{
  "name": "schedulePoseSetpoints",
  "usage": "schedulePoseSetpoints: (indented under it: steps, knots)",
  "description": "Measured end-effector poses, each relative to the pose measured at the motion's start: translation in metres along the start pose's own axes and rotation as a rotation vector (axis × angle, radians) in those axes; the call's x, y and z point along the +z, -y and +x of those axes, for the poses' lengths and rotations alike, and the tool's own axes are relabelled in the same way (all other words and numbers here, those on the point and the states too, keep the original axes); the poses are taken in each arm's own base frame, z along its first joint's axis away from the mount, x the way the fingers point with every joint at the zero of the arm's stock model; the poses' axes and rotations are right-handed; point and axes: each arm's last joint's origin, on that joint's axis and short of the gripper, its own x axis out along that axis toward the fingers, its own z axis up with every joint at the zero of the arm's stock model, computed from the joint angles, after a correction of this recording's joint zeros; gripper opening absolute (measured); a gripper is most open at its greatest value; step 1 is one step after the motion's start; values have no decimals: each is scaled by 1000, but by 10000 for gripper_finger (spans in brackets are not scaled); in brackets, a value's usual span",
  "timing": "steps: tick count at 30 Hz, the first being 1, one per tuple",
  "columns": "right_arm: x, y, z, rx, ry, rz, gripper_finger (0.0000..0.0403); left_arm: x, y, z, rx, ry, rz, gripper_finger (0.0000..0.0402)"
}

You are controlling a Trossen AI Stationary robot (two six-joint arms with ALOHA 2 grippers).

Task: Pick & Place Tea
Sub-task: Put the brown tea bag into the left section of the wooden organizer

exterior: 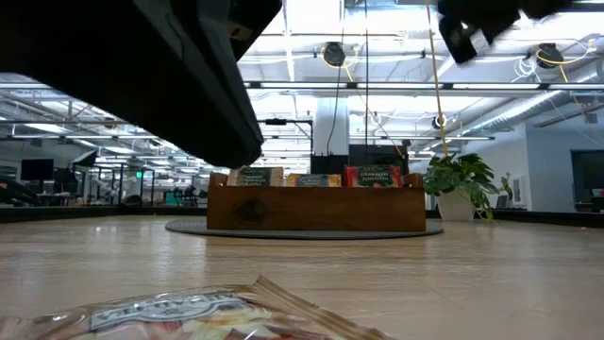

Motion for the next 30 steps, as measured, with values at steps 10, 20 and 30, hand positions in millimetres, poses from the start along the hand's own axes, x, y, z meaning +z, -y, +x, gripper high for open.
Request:
schedulePoseSetpoints:
  steps: [10,20,30]
  knots:
    - [77,-33,26,-88,-109,-71,0,-11,-23,3,58,-124,-36,24]
    - [74,-40,21,-39,-168,-58,0,-6,-66,2,83,-104,-131,24]
    - [44,-48,5,-50,-348,-151,0,7,-74,4,120,31,-158,24]
